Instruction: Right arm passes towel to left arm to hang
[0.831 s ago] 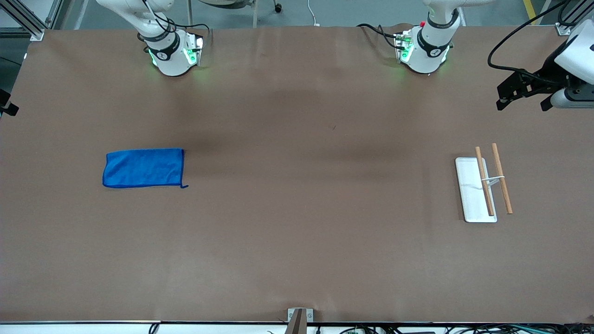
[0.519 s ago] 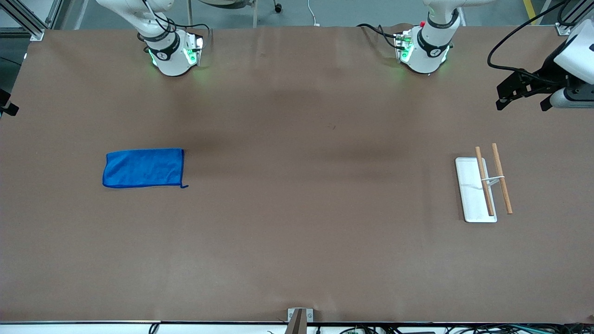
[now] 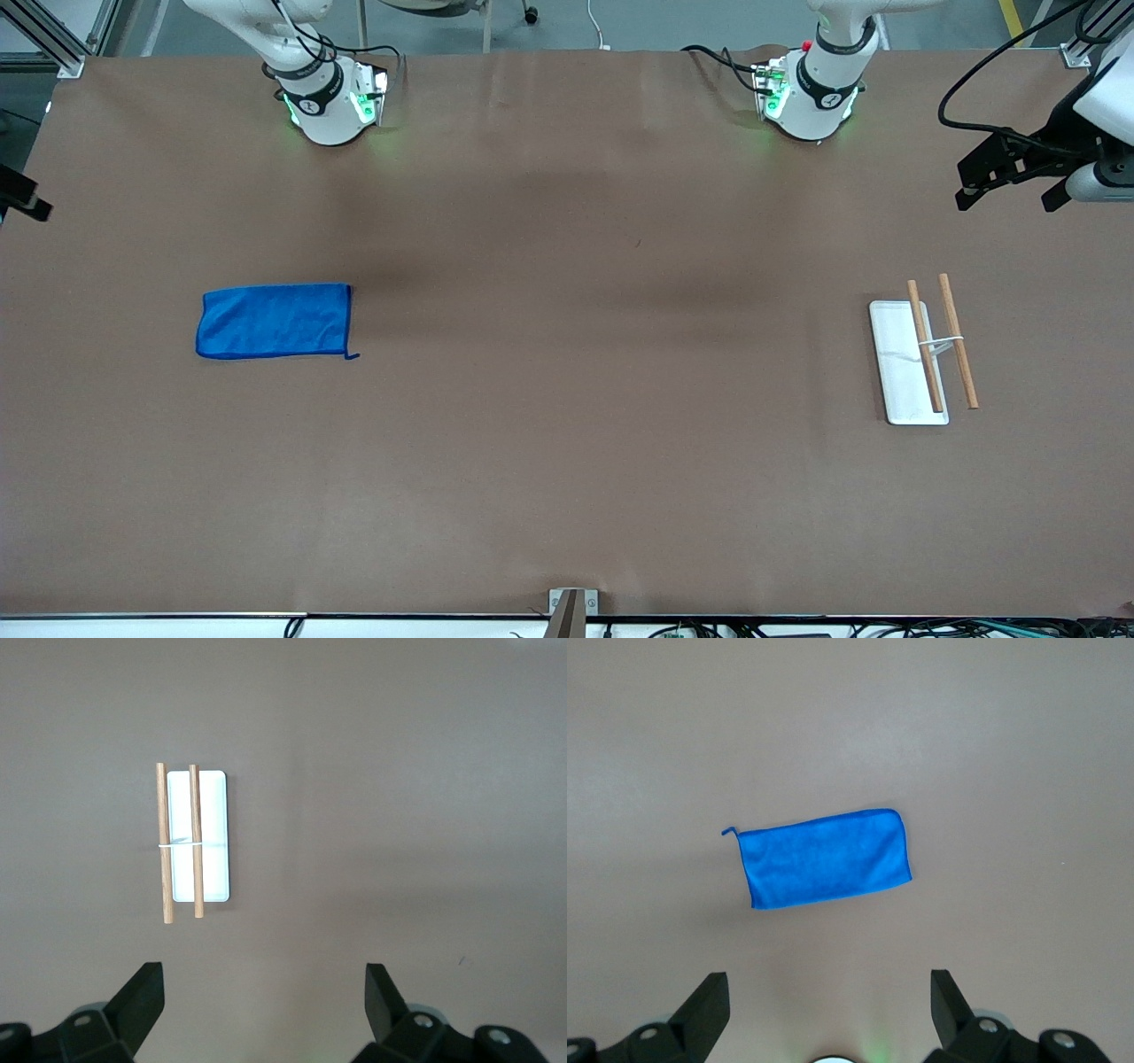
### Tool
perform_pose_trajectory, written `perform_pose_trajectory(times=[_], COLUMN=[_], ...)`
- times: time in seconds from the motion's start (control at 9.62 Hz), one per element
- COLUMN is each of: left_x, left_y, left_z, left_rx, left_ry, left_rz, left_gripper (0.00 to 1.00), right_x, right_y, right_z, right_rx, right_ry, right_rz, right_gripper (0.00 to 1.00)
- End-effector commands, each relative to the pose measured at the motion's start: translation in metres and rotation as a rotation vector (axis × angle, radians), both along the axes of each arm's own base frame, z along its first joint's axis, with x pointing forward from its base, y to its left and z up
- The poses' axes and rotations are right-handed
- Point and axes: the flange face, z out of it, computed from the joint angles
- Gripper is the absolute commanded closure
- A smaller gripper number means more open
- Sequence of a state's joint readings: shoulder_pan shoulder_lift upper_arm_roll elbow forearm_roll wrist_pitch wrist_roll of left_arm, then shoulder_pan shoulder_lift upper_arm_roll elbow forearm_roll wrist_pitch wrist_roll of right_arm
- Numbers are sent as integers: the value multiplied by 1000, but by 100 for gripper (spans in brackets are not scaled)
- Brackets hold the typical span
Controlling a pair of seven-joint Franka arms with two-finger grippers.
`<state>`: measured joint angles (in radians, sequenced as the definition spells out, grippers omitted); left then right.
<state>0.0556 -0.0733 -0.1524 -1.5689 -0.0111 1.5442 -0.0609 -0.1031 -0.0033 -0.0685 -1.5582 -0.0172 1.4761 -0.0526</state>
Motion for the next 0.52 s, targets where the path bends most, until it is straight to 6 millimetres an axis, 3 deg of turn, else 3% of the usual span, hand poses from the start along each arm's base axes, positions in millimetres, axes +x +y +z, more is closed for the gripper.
perform_pose_trajectory(times=[0.0, 0.21, 0.31, 0.42], left_x=[6, 6, 6, 6], left_y=[0, -2, -3, -4], left_z=[-17, -16, -17, -17], left_rx=[12, 12, 12, 14], left_ry=[43, 41, 43, 43], left_rz=[-14, 1, -5, -8], left_gripper=[0, 0, 0, 0], right_x=[5, 1, -7, -15], right_y=[2, 10, 13, 16], right_z=[-84, -175, -230, -270], right_rx=[13, 8, 5, 0], right_ry=[16, -17, -20, -40], right_rz=[19, 34, 42, 52], right_gripper=[0, 0, 0, 0])
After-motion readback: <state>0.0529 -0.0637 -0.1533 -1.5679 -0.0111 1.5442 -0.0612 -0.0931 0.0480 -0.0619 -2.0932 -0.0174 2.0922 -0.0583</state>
